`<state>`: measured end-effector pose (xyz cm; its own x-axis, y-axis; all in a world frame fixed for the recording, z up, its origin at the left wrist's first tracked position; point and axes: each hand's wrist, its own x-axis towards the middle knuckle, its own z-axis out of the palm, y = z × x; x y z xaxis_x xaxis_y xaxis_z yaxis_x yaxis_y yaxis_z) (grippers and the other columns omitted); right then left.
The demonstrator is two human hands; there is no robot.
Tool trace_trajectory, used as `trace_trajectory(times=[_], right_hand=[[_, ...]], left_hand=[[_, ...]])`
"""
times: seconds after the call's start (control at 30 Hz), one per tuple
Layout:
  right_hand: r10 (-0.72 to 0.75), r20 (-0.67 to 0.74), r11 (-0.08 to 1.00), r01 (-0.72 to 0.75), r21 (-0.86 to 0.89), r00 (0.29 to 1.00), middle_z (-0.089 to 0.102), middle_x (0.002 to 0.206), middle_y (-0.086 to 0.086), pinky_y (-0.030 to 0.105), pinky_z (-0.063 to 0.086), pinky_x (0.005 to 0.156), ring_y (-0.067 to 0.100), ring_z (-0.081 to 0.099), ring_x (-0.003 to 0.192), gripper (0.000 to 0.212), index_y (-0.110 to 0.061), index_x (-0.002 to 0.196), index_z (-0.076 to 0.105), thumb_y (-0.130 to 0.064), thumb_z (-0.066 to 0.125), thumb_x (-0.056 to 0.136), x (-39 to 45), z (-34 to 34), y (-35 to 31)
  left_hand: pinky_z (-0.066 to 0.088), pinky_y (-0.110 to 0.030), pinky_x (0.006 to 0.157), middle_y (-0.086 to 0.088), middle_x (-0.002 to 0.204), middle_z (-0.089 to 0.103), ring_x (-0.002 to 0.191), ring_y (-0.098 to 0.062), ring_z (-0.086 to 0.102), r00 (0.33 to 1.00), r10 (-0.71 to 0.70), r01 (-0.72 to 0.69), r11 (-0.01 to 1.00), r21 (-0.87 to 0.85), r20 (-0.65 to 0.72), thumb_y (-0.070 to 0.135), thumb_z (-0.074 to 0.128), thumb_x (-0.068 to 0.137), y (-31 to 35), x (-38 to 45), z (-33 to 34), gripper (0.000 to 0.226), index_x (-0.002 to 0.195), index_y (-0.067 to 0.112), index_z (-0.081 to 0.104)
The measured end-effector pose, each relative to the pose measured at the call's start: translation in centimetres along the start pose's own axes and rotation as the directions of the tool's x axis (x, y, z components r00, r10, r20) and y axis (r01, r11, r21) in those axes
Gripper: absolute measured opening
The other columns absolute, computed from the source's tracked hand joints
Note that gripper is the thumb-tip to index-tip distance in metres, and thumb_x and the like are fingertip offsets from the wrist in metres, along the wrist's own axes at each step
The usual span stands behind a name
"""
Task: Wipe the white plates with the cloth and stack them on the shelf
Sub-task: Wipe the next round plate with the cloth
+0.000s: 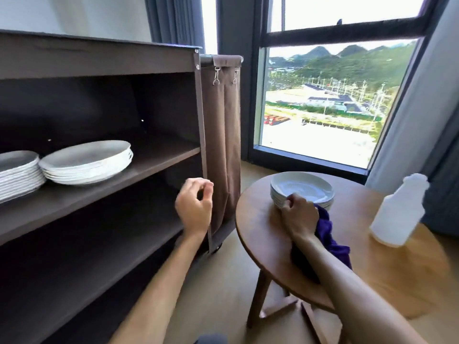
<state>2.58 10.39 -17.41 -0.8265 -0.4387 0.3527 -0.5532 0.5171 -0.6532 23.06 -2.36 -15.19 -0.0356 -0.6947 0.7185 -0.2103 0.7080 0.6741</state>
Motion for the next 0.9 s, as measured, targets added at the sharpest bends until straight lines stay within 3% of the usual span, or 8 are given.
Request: trace_trajectory(times=[0.07,0.13,0.2,0.3,0.37,0.5,0.9], right_hand=[[-0.046,0.064,0.946,0.064,-0.317,0.997,0.071,0.105,0.017,0.047,0.038,0.095,0.039,0.061,0.107,0.031,-0.012,0.096,0.073,-0.032,0.050,0.091,-0.8,-1.3,2.3],[0.005,0.175,0.846,0.089,-0.526,0.985,0.065,0.124,0.012,0.050,0.032,0.102,0.037,0.050,0.122,0.041,-0.019,0.109,0.072,-0.048,0.051,0.092,-1.9,-2.6,4.5],[0.119,0.248,0.798,0.056,-0.601,0.962,0.056,0.137,0.009,0.053,0.030,0.108,0.034,0.044,0.131,0.055,-0.024,0.125,0.066,-0.063,0.045,0.092,-3.2,-4.0,6.9],[0.200,0.289,0.849,-0.018,-0.529,0.936,0.048,0.144,0.010,0.051,0.038,0.107,0.034,0.041,0.135,0.066,-0.028,0.139,0.054,-0.069,0.044,0.090,-4.0,-5.6,9.2],[0.186,0.345,0.879,0.001,-0.477,0.920,0.045,0.146,0.010,0.049,0.040,0.106,0.034,0.039,0.136,0.066,-0.030,0.143,0.051,-0.069,0.047,0.089,-3.6,-6.2,9.2],[0.150,0.451,0.911,0.054,-0.409,0.880,0.042,0.153,0.006,0.043,0.036,0.113,0.030,0.035,0.142,0.063,-0.034,0.144,0.054,-0.061,0.061,0.088,-3.1,-6.4,9.0],[0.094,0.422,0.920,0.083,-0.382,0.902,0.045,0.150,0.005,0.045,0.036,0.114,0.029,0.036,0.140,0.053,-0.033,0.139,0.059,-0.055,0.056,0.090,-2.2,-5.5,9.7]], left_hand=[[0.055,-0.039,0.078,-0.002,0.090,0.073,0.085,-0.018,0.066,0.969,-0.020,0.025,1.000,-0.019,0.247,0.014,0.064,0.092,2.2,-3.8,4.6,0.015,0.086,0.011,0.077],[0.053,-0.039,0.086,-0.004,0.097,0.073,0.093,-0.022,0.064,0.903,-0.033,0.025,0.999,0.024,0.428,0.019,0.062,0.094,3.7,-7.6,8.5,0.018,0.091,0.011,0.078],[0.047,-0.035,0.096,-0.004,0.114,0.069,0.111,-0.025,0.059,0.808,-0.075,0.018,0.995,0.103,0.584,0.029,0.064,0.095,4.7,-11.6,11.0,0.023,0.107,0.014,0.076],[0.042,-0.037,0.105,-0.007,0.130,0.060,0.124,-0.027,0.050,0.684,-0.113,-0.042,0.980,0.194,0.721,0.036,0.059,0.097,4.8,-15.6,12.9,0.034,0.125,0.018,0.069],[0.041,-0.039,0.107,-0.008,0.130,0.060,0.125,-0.029,0.049,0.680,-0.102,-0.077,0.975,0.209,0.726,0.036,0.056,0.099,4.8,-16.2,13.1,0.035,0.127,0.018,0.068],[0.041,-0.036,0.103,-0.012,0.122,0.065,0.118,-0.031,0.054,0.702,-0.115,-0.010,0.985,0.171,0.703,0.025,0.058,0.098,4.5,-16.0,12.3,0.028,0.115,0.008,0.072],[0.050,-0.041,0.093,-0.008,0.110,0.068,0.106,-0.030,0.058,0.754,-0.077,-0.091,0.971,0.219,0.652,0.029,0.051,0.089,4.0,-16.7,13.7,0.032,0.101,0.010,0.073]])
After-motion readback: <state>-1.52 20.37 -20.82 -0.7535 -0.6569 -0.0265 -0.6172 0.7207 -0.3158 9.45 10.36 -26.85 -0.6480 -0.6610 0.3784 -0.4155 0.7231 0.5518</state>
